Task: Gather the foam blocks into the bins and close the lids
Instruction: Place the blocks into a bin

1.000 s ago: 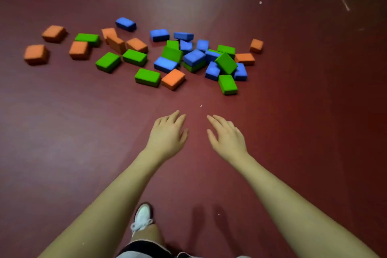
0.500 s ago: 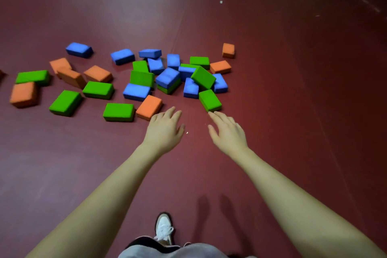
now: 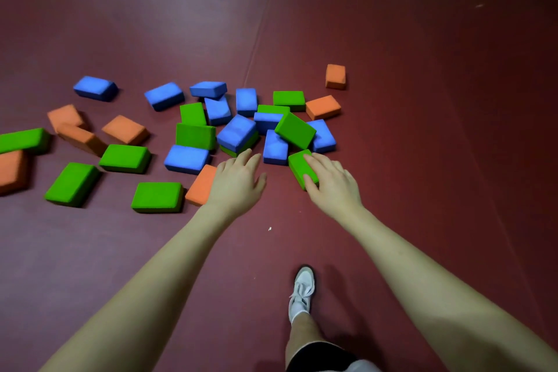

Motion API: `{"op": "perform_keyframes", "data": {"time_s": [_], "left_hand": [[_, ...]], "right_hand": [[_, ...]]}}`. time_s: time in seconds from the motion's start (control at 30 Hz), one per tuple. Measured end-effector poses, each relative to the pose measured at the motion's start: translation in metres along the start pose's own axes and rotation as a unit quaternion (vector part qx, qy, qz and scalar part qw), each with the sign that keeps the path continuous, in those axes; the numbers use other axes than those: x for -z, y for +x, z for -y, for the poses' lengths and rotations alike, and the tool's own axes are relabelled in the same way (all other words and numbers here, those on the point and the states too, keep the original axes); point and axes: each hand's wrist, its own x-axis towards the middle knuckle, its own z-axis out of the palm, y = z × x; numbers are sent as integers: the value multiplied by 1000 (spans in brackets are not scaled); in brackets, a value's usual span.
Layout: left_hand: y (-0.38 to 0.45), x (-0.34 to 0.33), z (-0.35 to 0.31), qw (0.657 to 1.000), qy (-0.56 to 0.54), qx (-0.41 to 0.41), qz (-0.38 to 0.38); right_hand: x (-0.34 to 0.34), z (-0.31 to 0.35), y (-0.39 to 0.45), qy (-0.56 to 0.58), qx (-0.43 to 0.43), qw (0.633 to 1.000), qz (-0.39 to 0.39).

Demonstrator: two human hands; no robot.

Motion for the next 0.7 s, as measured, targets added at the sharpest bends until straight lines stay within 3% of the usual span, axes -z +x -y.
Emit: {"op": "perform_keyframes", "data": {"time_s": [0.13, 0.37, 0.7], "left_hand": [[90, -7, -17, 1000, 1, 14, 0], [218, -28, -36, 1000, 27, -3, -6], [378, -60, -18, 1000, 14, 1, 24]], "right_hand": [[2, -46, 81, 4, 15, 1000, 20], [2, -117, 206, 18, 42, 999, -14], [-23, -165, 361, -6, 60, 997, 44]]}}
